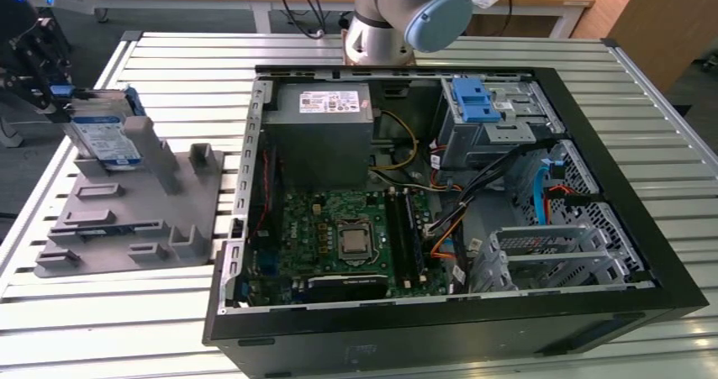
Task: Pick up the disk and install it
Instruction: 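Pick up the disk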
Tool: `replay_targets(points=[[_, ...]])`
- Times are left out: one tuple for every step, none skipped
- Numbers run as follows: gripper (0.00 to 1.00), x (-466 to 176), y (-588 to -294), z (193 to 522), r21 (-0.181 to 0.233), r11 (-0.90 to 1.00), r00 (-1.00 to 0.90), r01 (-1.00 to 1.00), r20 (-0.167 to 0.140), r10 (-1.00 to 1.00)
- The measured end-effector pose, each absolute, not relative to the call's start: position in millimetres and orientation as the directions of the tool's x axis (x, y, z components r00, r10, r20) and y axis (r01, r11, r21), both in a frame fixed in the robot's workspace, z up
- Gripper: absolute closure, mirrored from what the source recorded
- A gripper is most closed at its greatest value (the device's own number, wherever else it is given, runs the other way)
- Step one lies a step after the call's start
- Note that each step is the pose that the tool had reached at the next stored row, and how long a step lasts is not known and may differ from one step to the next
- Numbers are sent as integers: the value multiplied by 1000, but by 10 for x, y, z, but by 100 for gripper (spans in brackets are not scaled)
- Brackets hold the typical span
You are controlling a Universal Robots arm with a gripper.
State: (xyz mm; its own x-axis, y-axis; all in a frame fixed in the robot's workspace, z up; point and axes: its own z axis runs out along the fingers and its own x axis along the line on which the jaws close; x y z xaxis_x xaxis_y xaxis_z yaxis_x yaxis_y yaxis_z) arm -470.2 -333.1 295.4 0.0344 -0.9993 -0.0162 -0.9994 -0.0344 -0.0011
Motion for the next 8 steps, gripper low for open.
replay_targets(points=[[55,-4702,-3331,2936,-1,-34,34,-999,-16,-999],[55,-4702,-3331,2921,-2,-34,34,-999,-16,-999],[55,-4702,-3331,2910,-2,-34,34,-999,-16,-999],[55,-4702,-3331,2906,-1,-34,34,-999,-16,-999],[55,-4702,-3331,2905,-1,-34,34,-999,-16,-999],[55,-4702,-3331,2905,-1,-34,34,-999,-16,-999],[55,-4702,-3331,2905,-1,-34,34,-999,-16,-999],[57,-4702,-3331,2903,-1,-34,34,-999,-16,-999]])
